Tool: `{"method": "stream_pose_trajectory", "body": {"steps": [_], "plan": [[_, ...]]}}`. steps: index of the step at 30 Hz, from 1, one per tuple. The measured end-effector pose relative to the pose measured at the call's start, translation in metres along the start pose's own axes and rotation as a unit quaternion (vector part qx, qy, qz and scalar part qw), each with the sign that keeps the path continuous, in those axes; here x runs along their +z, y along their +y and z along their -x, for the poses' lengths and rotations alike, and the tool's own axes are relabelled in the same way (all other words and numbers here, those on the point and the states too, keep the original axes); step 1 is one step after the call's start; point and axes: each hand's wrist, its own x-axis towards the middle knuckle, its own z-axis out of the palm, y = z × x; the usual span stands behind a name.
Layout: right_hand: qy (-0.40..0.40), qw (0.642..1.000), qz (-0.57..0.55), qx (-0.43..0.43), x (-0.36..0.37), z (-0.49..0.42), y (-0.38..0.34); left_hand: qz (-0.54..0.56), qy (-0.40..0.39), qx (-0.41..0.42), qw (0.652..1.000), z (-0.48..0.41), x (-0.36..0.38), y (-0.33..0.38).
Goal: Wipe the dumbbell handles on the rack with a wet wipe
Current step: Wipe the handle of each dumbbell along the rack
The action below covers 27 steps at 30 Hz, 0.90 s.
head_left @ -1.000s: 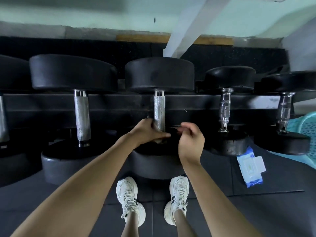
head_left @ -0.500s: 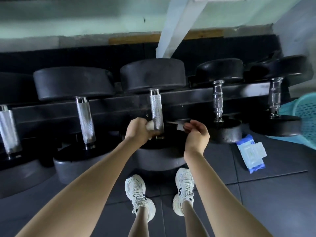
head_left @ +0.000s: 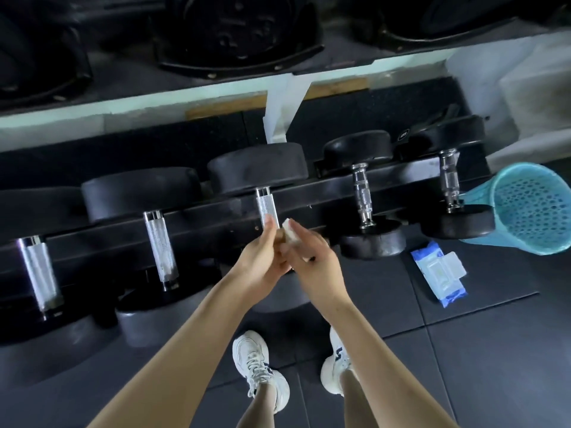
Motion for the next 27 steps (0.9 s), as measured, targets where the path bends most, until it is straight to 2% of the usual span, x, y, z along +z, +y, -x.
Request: {"method": "stream_pose_trajectory", "body": {"steps": [2,7,11,13,14,17,23,27], "plan": [[0.021,0.999,-0.033,-0.003,-0.008,0.005,0.0,-0.011,-0.009,-0.007,1.0,0.001,0.012,-0.001],[0.039,0.999,-0.009,-0.017,-0.051,0.001,0.0,-0.104,0.019,-0.038,0.994,-0.006,0.044,0.001],[0.104,0.994,0.028,-0.005,-0.108,-0.025,0.002,-0.19,0.091,-0.026,0.977,-0.032,0.074,0.008],[0.135,0.989,0.067,-0.002,-0.139,-0.043,0.004,-0.168,0.15,0.005,0.974,-0.047,0.091,0.014],[0.134,0.987,0.088,-0.001,-0.153,-0.052,0.005,-0.163,0.186,0.028,0.969,-0.054,0.098,0.017],[0.097,0.987,0.132,0.003,-0.184,-0.082,0.009,-0.247,0.249,0.11,0.93,-0.076,0.117,0.027],[0.002,0.985,0.164,0.046,-0.201,-0.137,0.02,-0.341,0.323,0.15,0.87,-0.111,0.141,0.054],[0.004,0.991,0.129,0.046,-0.194,-0.158,0.021,-0.337,0.33,0.122,0.874,-0.133,0.149,0.063]]}}
